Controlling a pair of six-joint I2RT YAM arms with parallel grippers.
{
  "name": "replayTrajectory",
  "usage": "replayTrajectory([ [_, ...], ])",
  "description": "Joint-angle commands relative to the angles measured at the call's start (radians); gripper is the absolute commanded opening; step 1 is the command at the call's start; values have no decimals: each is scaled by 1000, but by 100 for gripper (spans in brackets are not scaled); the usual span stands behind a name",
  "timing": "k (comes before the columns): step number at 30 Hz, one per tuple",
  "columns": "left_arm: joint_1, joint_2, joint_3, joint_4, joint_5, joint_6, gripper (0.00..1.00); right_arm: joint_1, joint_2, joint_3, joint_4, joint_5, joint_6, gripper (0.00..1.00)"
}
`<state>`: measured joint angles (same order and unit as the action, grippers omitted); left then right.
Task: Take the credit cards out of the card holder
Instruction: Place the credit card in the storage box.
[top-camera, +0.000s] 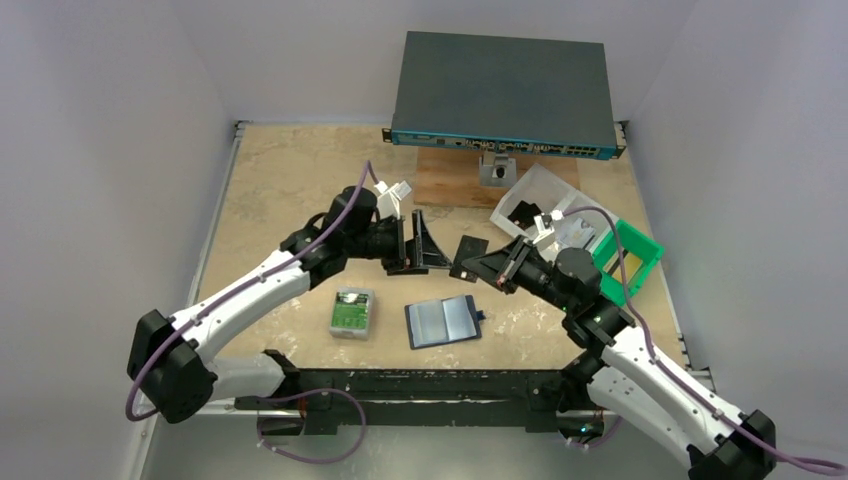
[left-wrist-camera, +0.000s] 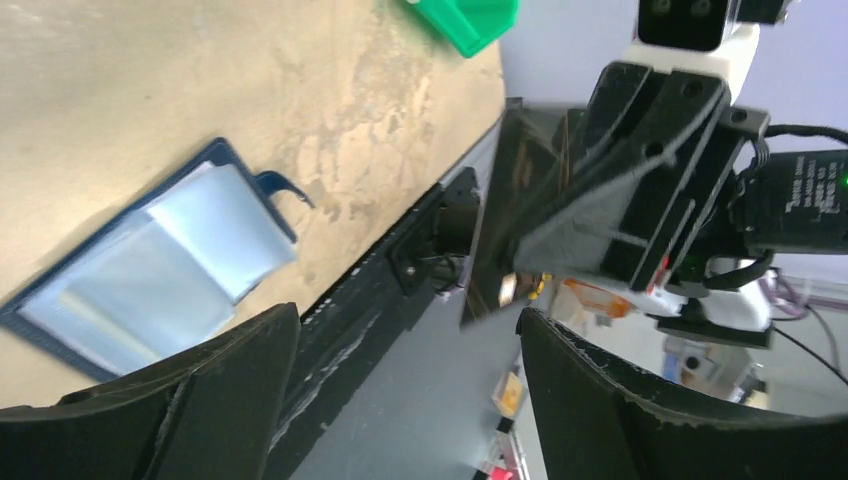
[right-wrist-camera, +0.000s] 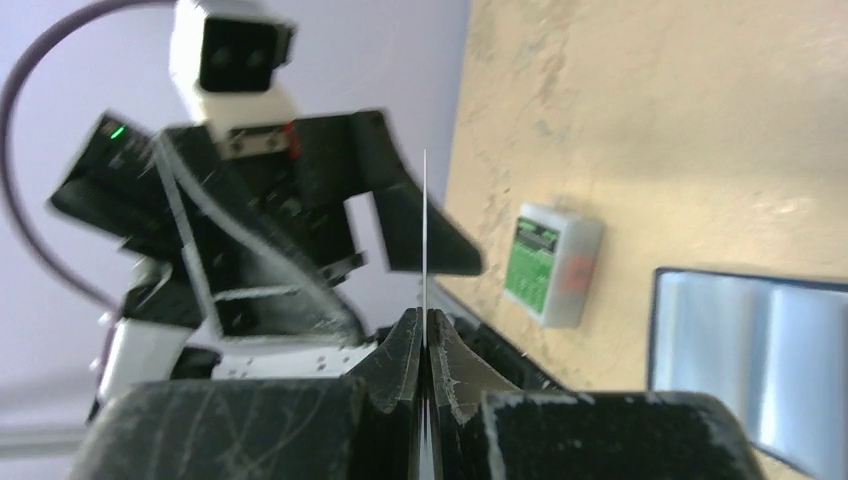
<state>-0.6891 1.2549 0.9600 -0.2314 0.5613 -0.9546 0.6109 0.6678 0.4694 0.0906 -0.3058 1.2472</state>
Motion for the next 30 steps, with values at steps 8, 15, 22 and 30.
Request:
replayTrajectory([
  [8, 0, -166, 64, -301, -173, 173, 83, -240, 231, 25, 108, 111, -177, 0],
  [15, 0, -242, 50, -356, -195, 178, 83, -474, 448, 41, 301, 39, -228, 0],
  [22, -1, -290, 50, -394, -211, 175, 84, -596, 657, 139, 379, 12, -283, 0],
  [30, -1, -301, 49, -404, -211, 172, 85, -631, 802, 264, 285, 47, -338, 0],
])
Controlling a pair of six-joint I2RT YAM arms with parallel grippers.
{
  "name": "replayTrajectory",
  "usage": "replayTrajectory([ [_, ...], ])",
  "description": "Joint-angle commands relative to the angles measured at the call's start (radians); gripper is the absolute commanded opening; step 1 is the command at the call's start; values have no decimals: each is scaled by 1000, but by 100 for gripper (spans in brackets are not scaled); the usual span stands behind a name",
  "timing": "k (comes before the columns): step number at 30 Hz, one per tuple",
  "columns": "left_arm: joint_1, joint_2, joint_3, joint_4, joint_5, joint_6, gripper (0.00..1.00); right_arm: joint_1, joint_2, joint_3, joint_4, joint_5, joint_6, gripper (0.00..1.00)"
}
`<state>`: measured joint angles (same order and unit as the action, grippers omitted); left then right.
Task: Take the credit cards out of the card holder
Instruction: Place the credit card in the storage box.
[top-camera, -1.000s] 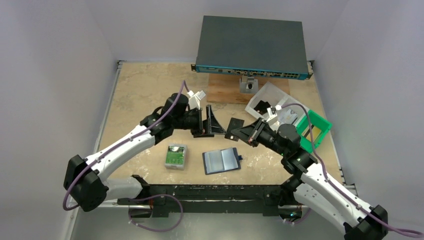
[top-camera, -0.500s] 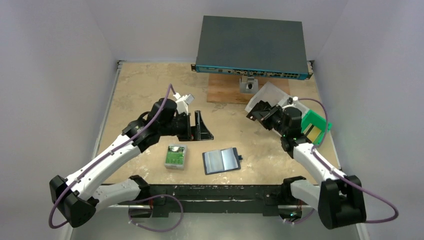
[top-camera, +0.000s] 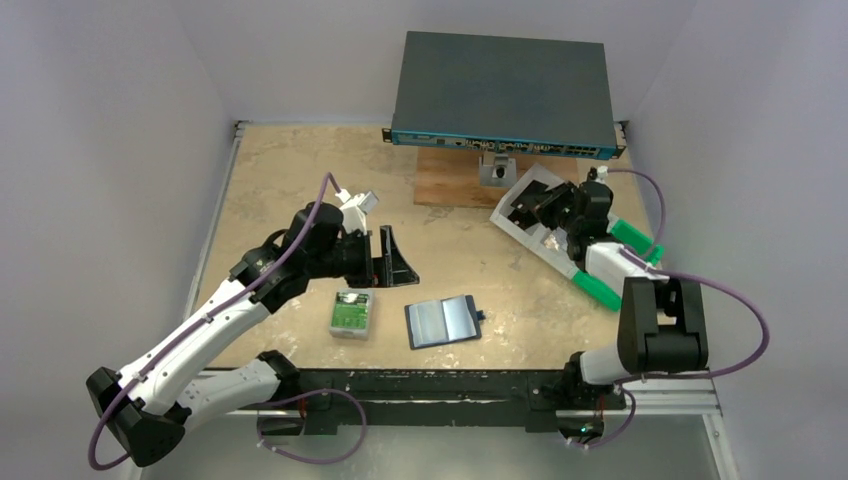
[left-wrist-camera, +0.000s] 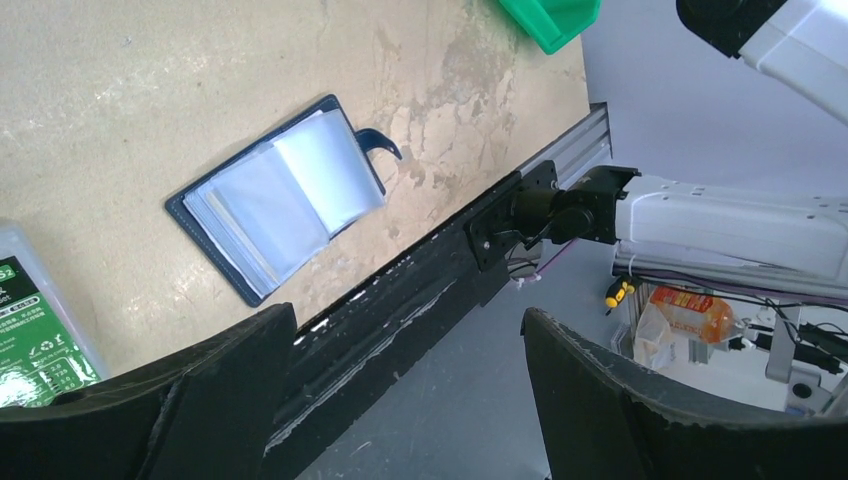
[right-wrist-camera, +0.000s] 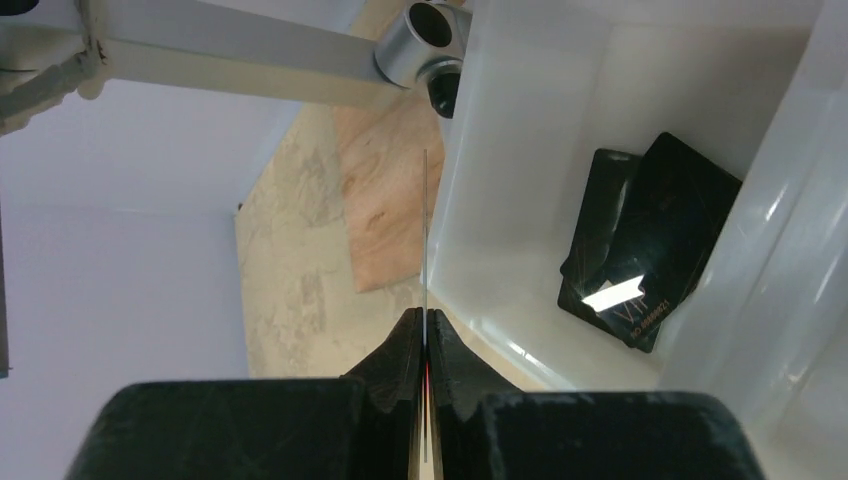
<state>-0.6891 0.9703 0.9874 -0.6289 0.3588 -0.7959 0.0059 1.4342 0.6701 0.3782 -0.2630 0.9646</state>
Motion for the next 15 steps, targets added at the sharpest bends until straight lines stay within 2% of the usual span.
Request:
replayTrajectory([
  [1, 0, -15, 23, -7, -9, 14, 85, -29, 44, 72, -11, 8, -56, 0],
  [3, 0, -11, 31, -7, -9, 14, 85, -29, 59, 80, -18, 17, -59, 2],
  [6, -1, -4, 38, -6, -8, 15, 85, -31, 75, 94, -30, 22, -66, 10],
  [12, -1, 1, 40, 3, -2, 17, 86, -33, 63, 115, -53, -14, -94, 45],
  [15, 0, 6, 40, 3, -2, 17, 86, -33, 27, 108, -74, -16, -92, 52],
])
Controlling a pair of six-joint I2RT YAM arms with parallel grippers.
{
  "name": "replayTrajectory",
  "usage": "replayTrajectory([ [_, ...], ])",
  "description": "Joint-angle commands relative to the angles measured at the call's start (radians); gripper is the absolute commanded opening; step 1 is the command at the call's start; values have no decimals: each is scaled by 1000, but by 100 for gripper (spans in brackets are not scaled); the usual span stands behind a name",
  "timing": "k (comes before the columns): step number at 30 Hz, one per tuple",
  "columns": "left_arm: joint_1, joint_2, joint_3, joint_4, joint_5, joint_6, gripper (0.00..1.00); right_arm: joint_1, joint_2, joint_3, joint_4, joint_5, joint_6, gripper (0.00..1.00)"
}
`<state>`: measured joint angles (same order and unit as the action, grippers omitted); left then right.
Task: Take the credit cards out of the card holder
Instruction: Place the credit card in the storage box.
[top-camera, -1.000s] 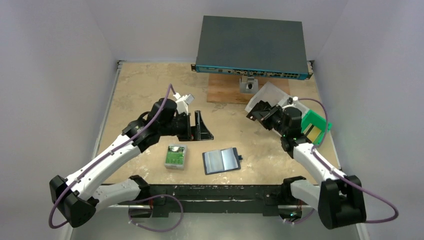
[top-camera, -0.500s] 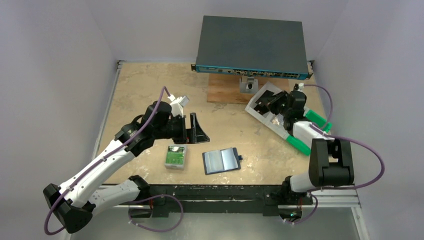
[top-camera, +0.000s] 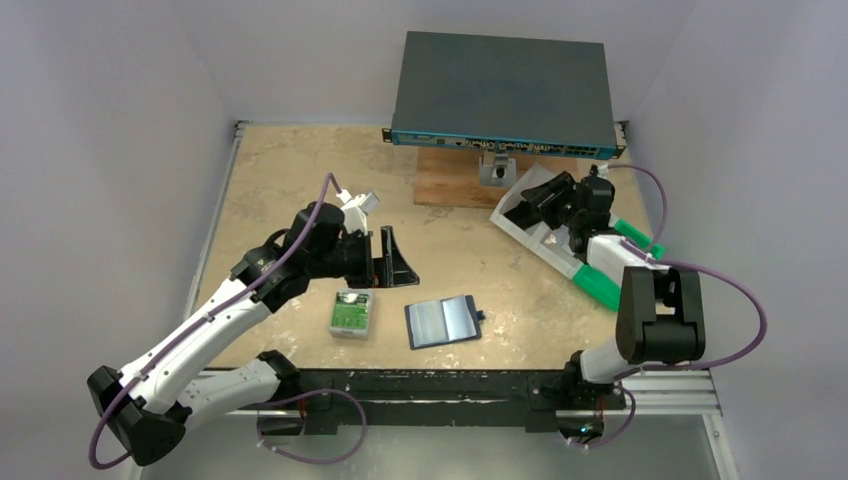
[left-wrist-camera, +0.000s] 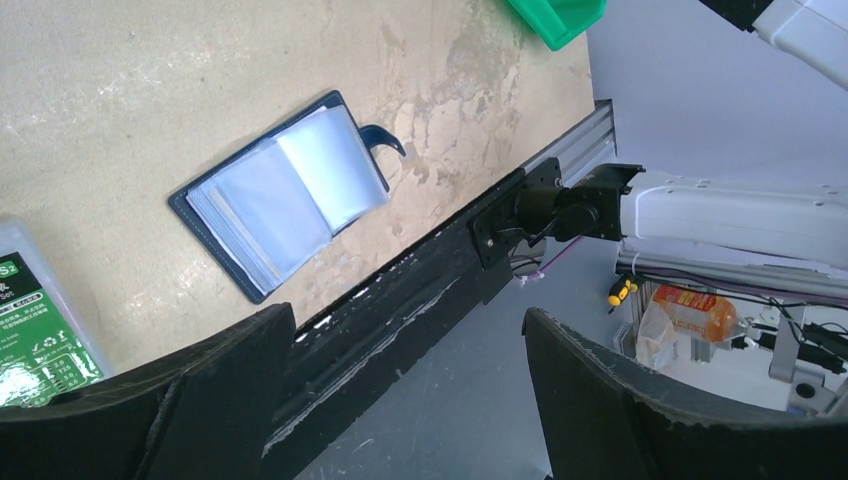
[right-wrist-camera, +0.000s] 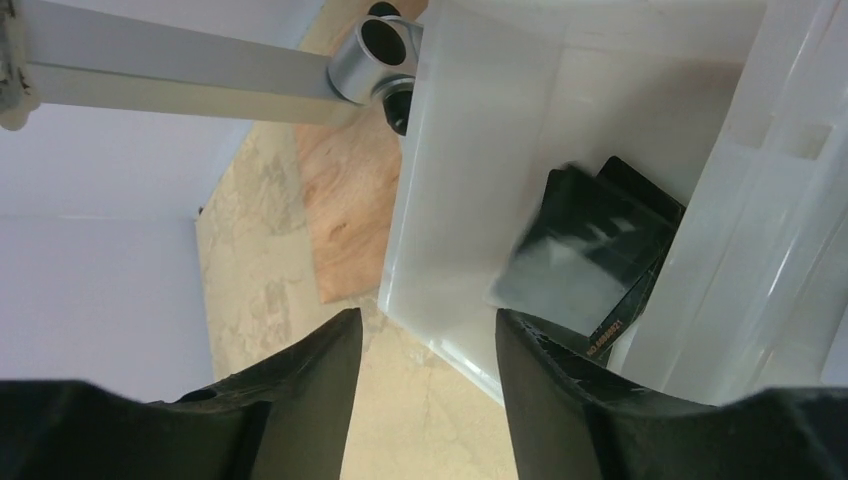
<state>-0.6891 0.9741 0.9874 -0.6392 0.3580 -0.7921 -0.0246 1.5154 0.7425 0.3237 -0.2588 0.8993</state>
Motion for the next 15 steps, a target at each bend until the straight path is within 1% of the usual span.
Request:
replayTrajectory([
  [1, -1, 3, 40, 15, -1, 13, 86, -2, -64, 30, -23, -21, -27, 55],
  [7, 0, 10, 40, 21, -1, 14, 86, -1, -161, -16, -80, -24, -22, 57],
  [12, 0, 18, 25, 16, -20, 11, 86, 18, -293, -87, -177, -33, -45, 56],
  [15, 0, 23, 17, -7, -63, 14, 86, 100, -397, -126, -256, -12, -62, 56],
])
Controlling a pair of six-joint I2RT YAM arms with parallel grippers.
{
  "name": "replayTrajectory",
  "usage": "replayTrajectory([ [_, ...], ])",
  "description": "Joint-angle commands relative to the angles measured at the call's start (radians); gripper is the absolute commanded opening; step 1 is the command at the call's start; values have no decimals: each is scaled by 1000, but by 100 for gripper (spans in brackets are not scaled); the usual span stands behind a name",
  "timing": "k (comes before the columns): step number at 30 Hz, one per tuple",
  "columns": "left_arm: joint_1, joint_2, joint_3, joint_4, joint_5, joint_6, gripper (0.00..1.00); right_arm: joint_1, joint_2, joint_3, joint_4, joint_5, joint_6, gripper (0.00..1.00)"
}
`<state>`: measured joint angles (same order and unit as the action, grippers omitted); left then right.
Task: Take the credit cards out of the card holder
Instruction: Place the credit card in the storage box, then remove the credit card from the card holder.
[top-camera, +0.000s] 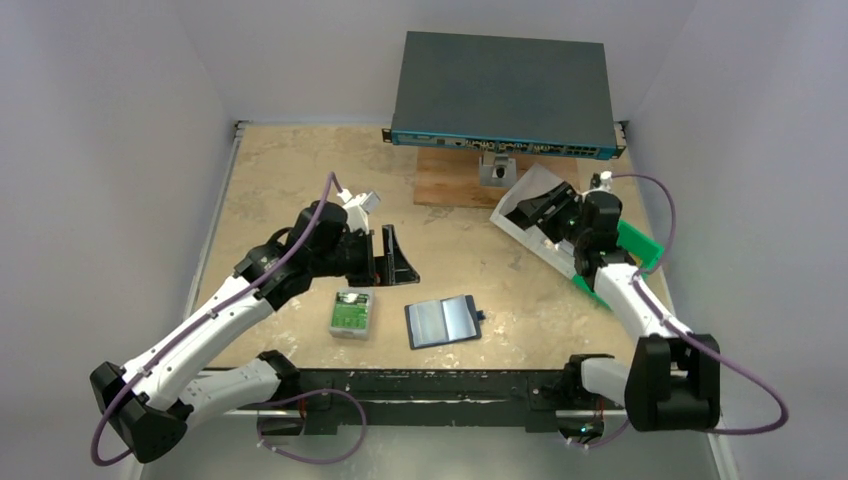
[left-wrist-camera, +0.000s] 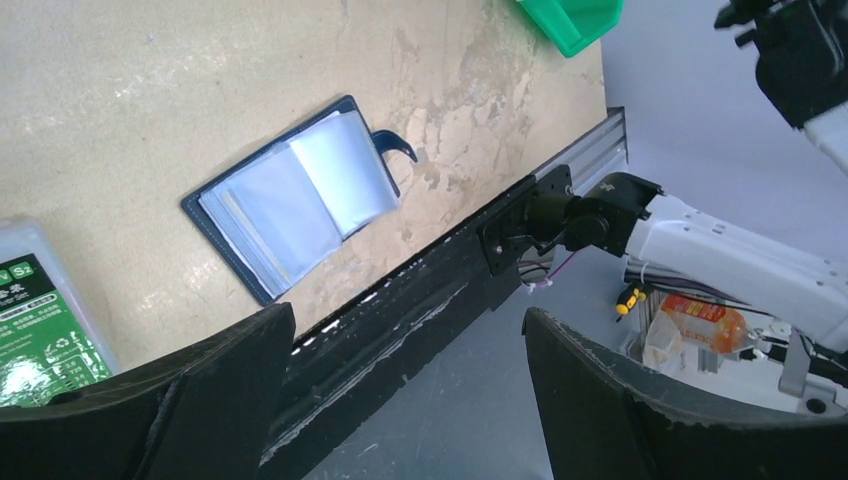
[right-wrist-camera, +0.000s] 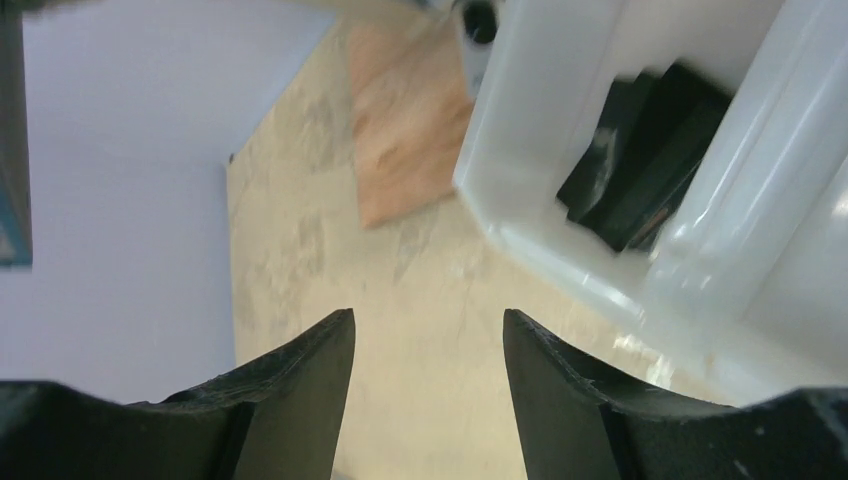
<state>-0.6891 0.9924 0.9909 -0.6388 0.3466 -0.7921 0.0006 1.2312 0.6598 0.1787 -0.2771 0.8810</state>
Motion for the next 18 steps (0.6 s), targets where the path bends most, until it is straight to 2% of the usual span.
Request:
replayTrajectory([
  [1, 0, 8, 11, -21, -72, 17, 86, 109, -160, -49, -146, 33, -49, 57],
  [6, 1, 17, -25, -54, -146, 21, 86, 354, -310, -63, -294, 169, -40, 57],
  [10, 12, 14, -73, -48, -174, 6, 86, 579, -358, -76, -368, 266, -10, 56],
  [15, 24, 7, -125, -49, -203, -16, 86, 864, -281, -60, -412, 418, 39, 55],
  [18, 28, 7, -142, -54, -215, -27, 86, 973, -190, -26, -433, 482, 63, 55],
])
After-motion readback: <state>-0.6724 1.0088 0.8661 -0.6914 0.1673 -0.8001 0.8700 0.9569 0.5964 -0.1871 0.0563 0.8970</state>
